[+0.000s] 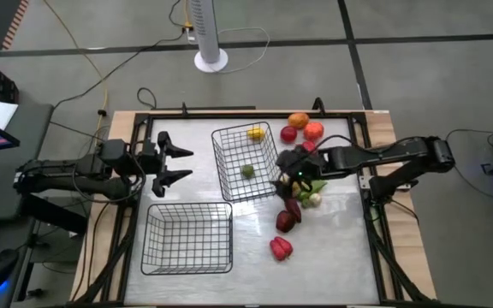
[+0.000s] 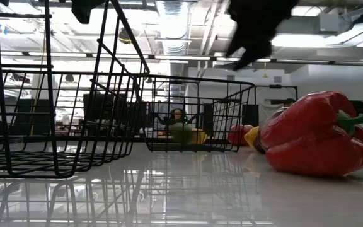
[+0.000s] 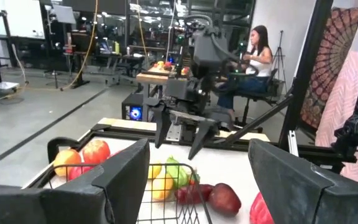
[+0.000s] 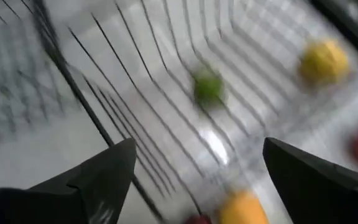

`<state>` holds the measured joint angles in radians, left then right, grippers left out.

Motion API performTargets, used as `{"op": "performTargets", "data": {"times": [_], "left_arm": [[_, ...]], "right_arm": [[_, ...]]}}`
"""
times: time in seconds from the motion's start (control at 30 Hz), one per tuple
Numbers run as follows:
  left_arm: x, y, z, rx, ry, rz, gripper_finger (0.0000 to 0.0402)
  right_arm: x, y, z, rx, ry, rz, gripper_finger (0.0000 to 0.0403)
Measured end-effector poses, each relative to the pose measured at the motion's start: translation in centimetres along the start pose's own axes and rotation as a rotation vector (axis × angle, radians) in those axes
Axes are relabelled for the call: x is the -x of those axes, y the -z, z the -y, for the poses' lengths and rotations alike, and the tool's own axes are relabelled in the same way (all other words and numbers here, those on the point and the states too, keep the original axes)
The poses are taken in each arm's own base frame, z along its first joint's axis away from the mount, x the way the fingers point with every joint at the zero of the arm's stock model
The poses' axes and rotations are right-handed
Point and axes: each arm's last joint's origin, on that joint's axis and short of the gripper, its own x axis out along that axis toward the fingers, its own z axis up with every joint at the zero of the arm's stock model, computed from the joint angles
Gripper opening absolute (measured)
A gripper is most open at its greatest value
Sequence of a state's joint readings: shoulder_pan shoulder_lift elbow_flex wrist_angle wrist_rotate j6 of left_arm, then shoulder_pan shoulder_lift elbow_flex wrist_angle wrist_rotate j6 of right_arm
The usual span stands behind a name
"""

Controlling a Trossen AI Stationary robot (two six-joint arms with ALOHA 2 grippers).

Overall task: Sort produce into baskets
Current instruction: Put the white garlic into the bottom black wire basket

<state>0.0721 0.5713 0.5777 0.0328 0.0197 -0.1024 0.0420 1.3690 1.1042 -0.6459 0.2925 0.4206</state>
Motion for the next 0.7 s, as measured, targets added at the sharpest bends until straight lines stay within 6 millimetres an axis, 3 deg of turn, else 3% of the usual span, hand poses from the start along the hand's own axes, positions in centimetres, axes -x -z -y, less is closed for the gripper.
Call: {"op": "performTargets", "data": {"times": [0.27, 0.53, 0.7], "left_arm": [[0.0, 0.0, 0.0, -0.008, -0.006, 0.000, 0.0261], [0.0, 0.2, 0.0, 0.013, -0.007, -0.018, 0.0261], [0.0, 0.2, 0.0, 0.013, -0.008, -0.024, 0.0261]], "right_arm": [[2.9, 3.9, 1.4, -0.010, 0.173, -0.283, 0.0370], [0.0, 7.2, 0.4, 0.082, 0.122, -0.414, 0.0350], [-1.3, 7.9, 0.0, 0.167, 0.135, -0.466, 0.0333]]}}
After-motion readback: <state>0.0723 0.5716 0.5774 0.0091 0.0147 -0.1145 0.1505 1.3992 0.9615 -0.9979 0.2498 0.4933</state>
